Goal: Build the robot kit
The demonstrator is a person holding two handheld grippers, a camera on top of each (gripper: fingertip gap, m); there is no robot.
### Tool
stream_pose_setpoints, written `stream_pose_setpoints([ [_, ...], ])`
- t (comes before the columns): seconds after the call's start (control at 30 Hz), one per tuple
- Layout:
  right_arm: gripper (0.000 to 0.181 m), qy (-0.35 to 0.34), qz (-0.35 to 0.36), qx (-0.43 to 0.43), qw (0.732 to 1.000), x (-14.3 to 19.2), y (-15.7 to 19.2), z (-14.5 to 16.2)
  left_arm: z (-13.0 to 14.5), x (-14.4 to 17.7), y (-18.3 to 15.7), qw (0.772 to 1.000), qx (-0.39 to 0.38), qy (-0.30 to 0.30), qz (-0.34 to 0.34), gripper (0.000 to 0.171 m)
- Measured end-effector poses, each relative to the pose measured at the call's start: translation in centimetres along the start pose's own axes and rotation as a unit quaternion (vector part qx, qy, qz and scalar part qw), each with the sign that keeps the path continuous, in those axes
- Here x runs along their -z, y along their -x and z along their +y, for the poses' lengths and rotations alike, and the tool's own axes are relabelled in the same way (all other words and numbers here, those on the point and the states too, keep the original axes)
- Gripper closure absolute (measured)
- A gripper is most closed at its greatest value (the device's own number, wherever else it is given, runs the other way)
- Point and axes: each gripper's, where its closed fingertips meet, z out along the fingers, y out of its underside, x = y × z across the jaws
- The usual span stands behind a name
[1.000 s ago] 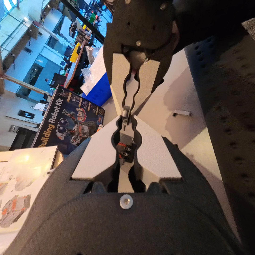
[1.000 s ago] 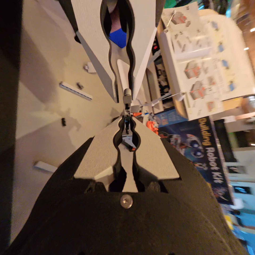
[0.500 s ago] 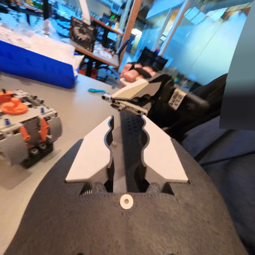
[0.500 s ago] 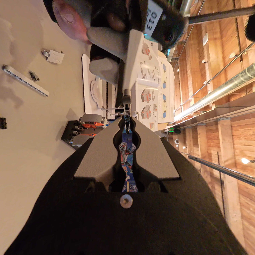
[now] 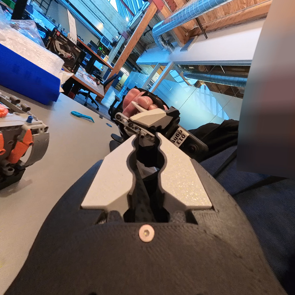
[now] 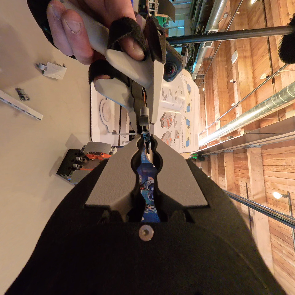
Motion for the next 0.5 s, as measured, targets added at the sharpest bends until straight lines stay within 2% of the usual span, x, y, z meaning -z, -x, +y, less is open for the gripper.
stream_pose_setpoints([
  [0.5,0.173,0.006,0.001,-0.06,0.998,-1.5,-0.4,0.1,-1.1,1.2,0.5,0.999,0.01,-0.031,0.0,0.158],
])
